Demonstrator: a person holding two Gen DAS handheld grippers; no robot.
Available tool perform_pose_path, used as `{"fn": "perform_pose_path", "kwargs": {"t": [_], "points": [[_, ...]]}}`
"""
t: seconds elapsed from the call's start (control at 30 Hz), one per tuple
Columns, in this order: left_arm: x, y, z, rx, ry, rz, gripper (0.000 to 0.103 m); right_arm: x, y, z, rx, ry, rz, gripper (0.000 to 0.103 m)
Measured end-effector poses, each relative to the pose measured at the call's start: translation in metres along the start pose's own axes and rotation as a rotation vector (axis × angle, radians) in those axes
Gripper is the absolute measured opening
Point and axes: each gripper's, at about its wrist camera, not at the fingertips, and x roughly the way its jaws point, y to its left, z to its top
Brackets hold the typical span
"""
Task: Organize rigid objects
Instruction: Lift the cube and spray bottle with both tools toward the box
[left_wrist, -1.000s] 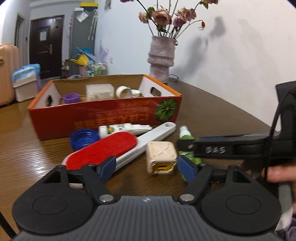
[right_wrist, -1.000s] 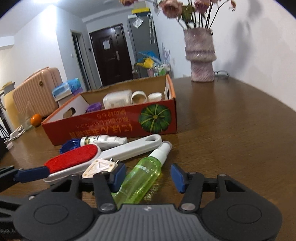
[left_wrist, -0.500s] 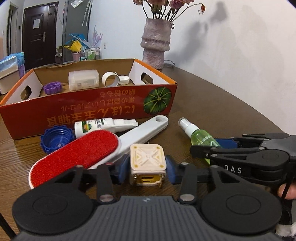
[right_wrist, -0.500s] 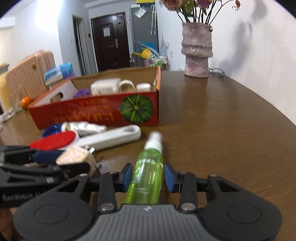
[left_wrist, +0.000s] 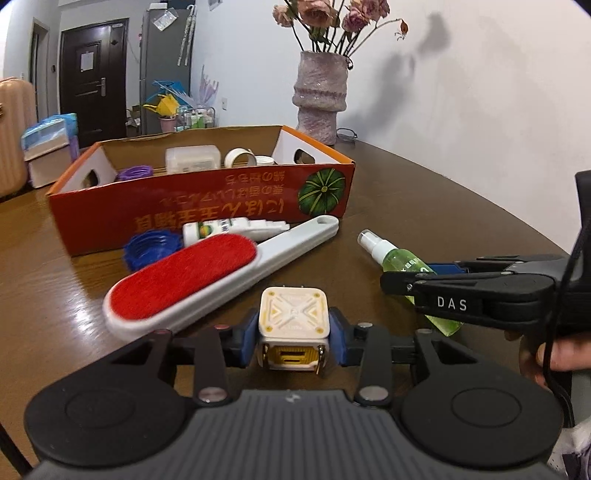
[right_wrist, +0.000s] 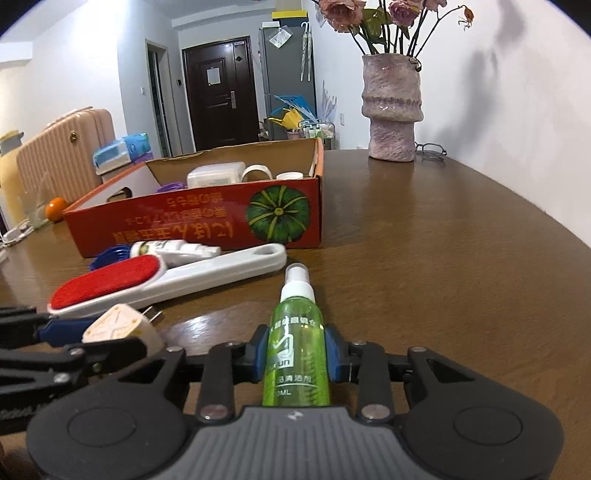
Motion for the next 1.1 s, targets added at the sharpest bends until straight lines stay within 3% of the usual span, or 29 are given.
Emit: {"fn": "perform_pose_path", "kwargs": {"t": [0.3,0.47,0.83,1.1], "points": [[-0.061,0.011,-0.017,-0.044,-0.063,0.061,0.039,-0.043,0.024,-0.019,0.003,-0.055,0.060,0.030],[-0.103,0.016,-0.026,-0.058,-0.145,0.128,0.039,-0.081,0.042,-0.028,-0.018,-0.110,0.080,0.030],[-0.187,0.025,-0.049,-0.086,-0.288,0.196,0.039,-0.167,0.071,-0.050,-0.017,-0.244,0.113,0.030],[-0.221,0.027,-0.066,-0.100,-0.315,0.206,0.039,-0.212,0.085,-0.067,-0.024,-0.321,0.107,0.030]]}}
